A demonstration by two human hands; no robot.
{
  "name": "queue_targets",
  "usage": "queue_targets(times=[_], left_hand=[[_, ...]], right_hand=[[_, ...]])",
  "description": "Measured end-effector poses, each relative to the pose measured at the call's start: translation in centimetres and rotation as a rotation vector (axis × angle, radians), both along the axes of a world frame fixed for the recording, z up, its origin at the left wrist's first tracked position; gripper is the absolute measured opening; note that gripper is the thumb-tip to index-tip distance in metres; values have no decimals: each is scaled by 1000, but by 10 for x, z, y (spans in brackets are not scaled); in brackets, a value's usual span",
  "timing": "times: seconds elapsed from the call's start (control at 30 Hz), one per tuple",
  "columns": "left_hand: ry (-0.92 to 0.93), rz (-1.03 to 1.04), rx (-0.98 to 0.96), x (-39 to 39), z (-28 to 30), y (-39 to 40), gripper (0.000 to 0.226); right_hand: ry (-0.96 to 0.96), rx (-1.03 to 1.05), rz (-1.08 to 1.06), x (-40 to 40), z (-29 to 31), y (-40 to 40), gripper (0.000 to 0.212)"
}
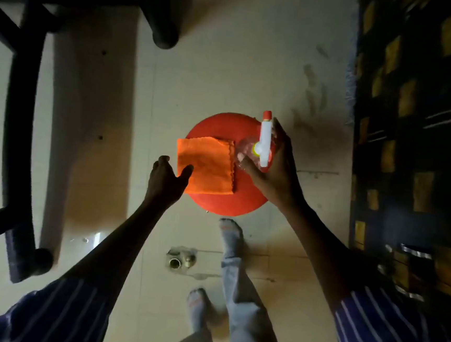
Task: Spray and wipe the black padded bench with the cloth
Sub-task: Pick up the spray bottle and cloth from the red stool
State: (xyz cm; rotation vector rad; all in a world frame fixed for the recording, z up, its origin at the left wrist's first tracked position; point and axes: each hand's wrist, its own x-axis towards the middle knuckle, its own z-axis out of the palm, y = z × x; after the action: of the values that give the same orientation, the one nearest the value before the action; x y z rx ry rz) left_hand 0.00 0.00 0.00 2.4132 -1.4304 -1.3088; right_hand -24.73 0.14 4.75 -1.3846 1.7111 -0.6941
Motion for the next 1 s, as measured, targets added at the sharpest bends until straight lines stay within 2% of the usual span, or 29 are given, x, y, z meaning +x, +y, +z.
queue_targets(times=[0.1,0.2,0.27,0.33,0.4,0.47,0.57,0.67,0.77,0.87,1.0], left_hand=[[49,115,51,-1,-19,-7,92],[100,192,26,-6,-26,-14,92],[114,263,24,-4,-28,-17,86],[146,357,58,-2,-31,-17,70],[255,434,91,1,-28,-18,47],[450,462,93,6,-20,-17,31],[683,480,55,27,-4,-12,23],[801,512,20,65,11,-3,13],[869,595,-35,122,26,4,15],[911,692,-88,190,40,13,36],[910,880,-165,286,56,34,43]], right_hand=[[-23,-137,-80,3,-20,-6,94],[-17,-238,-91,10,-31,-11,69],[1,-269,-101,12,-34,-17,43],[1,-261,-127,15,-36,-19,38],[-19,-263,-151,18,-35,-20,35],[-22,-276,-157,22,-33,-20,31],[1,-277,-124,35,-26,-24,32],[-33,-235,-43,67,-11,-30,16],[-95,-173,20,122,11,-33,26],[-180,-92,82,196,32,-38,55],[-229,-102,181,309,51,-45,46]])
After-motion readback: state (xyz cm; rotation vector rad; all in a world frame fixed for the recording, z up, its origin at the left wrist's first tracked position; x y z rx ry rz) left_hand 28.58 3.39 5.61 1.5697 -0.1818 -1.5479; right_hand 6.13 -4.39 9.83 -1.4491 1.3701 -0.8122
